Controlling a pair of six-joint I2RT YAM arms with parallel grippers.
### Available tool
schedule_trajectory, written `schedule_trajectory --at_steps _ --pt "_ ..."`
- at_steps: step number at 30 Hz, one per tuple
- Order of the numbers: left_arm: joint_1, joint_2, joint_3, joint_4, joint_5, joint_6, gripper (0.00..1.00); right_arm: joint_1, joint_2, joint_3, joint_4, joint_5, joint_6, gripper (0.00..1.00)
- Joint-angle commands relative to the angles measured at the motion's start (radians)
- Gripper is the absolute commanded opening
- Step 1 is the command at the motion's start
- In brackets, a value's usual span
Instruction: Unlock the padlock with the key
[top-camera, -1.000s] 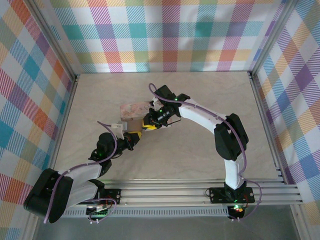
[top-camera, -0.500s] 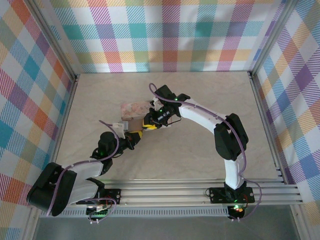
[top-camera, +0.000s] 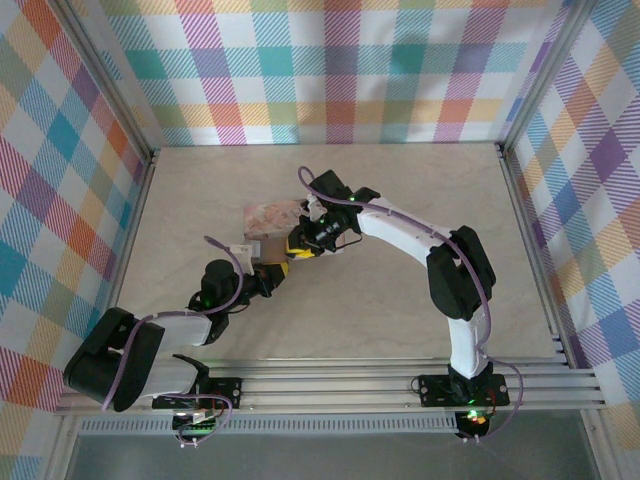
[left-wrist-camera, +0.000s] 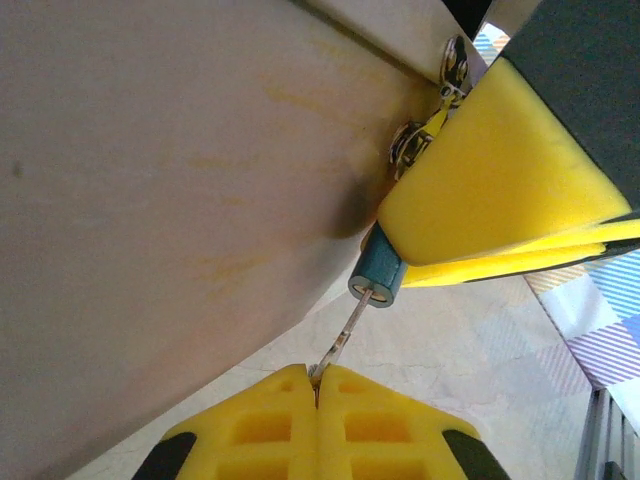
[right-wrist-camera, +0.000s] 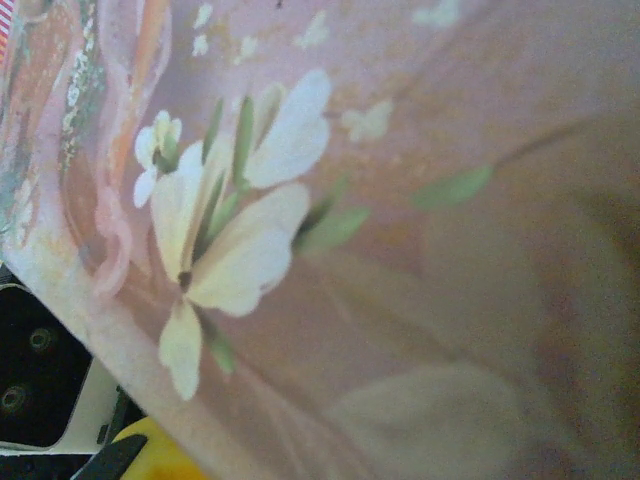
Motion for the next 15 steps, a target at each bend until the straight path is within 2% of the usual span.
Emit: schedule_trajectory --at_steps 1,9,15 --pt "0.006 -0.009 0.042 0.071 0.011 -0.003 0.00 0.024 0.010 -0.002 -0.014 -0.103 -0.032 0.00" --pt "0.036 -0.010 0.061 0.021 0.052 0.017 0.00 0.024 0.018 -0.013 -0.042 -0.113 -0.092 0.00" --pt "0.036 0.046 0.082 0.080 0.078 -0.010 0.00 0.026 0.024 -0.012 -0.040 -0.147 -0.113 0.00"
